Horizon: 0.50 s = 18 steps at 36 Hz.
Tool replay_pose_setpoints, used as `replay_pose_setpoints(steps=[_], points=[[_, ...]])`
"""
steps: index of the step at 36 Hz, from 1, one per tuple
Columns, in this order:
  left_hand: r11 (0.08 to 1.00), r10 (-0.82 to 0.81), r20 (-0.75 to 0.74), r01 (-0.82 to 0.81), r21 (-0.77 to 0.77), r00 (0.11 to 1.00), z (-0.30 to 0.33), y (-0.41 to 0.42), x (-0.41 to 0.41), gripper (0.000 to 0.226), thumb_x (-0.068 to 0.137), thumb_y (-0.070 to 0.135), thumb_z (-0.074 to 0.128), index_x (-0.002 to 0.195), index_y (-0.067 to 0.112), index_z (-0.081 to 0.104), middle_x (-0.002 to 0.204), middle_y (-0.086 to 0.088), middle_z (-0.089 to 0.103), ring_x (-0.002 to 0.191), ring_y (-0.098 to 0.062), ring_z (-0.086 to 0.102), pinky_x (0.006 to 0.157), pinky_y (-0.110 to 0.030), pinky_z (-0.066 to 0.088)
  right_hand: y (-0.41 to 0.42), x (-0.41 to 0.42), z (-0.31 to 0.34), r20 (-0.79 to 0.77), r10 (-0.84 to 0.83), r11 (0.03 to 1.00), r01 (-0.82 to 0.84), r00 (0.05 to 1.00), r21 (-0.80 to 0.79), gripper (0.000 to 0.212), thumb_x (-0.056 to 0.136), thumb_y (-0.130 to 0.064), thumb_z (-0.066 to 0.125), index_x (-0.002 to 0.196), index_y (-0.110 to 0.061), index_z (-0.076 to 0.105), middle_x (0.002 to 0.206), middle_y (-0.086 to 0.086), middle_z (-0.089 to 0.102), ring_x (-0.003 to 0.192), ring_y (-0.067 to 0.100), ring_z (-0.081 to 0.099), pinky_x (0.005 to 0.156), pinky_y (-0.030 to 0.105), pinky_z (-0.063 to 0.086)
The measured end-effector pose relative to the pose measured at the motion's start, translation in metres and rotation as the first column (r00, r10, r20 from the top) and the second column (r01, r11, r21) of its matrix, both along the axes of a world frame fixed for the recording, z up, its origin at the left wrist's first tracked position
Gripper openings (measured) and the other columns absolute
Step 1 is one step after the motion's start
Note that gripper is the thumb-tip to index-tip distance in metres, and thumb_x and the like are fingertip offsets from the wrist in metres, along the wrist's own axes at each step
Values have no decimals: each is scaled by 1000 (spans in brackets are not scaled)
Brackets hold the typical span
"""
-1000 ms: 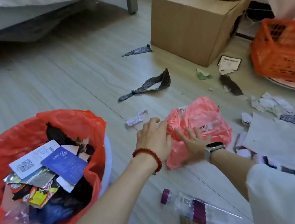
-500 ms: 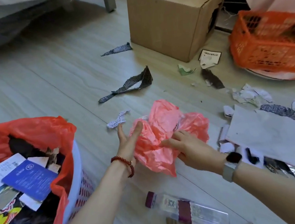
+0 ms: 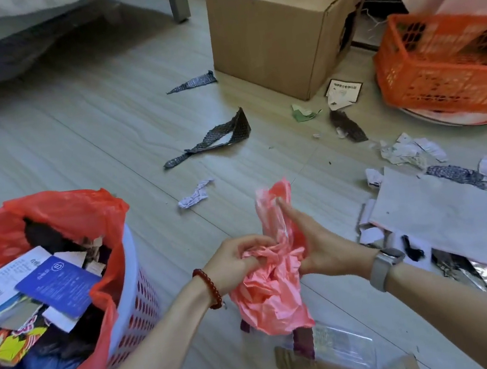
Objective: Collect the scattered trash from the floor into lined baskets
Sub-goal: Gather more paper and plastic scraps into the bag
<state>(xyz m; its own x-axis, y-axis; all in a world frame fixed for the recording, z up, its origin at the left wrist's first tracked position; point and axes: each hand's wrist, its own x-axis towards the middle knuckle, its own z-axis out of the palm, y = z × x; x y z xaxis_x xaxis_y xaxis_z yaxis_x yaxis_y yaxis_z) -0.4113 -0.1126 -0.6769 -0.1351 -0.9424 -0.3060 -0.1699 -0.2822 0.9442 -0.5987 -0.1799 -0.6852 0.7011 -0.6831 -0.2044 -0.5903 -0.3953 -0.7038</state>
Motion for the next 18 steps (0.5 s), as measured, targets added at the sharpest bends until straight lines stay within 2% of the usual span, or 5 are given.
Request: replay_pose_setpoints(steps=[4, 8, 10, 14, 18], points=[[994, 65, 90, -57, -96, 994, -2, 8, -3, 43, 77, -21, 48, 89, 17, 67, 97, 8, 64, 83, 20, 56, 79, -2, 40, 17, 14, -1, 4, 55, 996, -56, 998, 67, 43, 68, -22, 63, 109, -11, 58, 100, 3, 55, 88, 19, 56, 75, 20, 46], [934, 272, 201, -208, -290, 941, 2, 13, -9, 21, 76, 27, 58, 90, 44, 58, 106, 10, 46, 105, 7, 42, 90, 1, 27, 21, 19, 1, 90, -98, 994, 94, 991, 56, 36, 67, -24, 52, 93, 0, 60, 90, 11, 65, 80, 25, 60, 70, 37, 48], [956, 217, 262, -150, -253, 940, 5, 13, -10, 47, 59, 60, 56, 104, 57, 45, 127, 10, 33, 125, -4, 27, 104, -11, 21, 18, 19, 5, 153, -219, 974, 208, 964, 87, 32, 65, -22, 53, 87, -1, 61, 81, 9, 66, 71, 20, 59, 67, 35, 47], [987, 60, 284, -14, -161, 957, 9, 12, -11, 100, 40, 61, 72, 116, 77, 8, 152, 15, -11, 142, -7, 0, 116, -36, 20, 12, 22, 19, 261, -364, 924, 313, 894, 218, 15, 66, -6, 54, 80, -4, 50, 68, 5, 47, 60, 12, 40, 53, 28, 35], [983, 69, 137, -44, -178, 988, 7, 6, -14, 117, 40, 47, 83, 119, 73, 1, 149, 6, 17, 135, -9, 31, 110, -36, 34, 8, 30, 37, 358, -478, 832, 283, 802, 477, 49, 70, 26, 39, 87, -20, 42, 77, 12, 46, 45, 11, 36, 38, 19, 28]])
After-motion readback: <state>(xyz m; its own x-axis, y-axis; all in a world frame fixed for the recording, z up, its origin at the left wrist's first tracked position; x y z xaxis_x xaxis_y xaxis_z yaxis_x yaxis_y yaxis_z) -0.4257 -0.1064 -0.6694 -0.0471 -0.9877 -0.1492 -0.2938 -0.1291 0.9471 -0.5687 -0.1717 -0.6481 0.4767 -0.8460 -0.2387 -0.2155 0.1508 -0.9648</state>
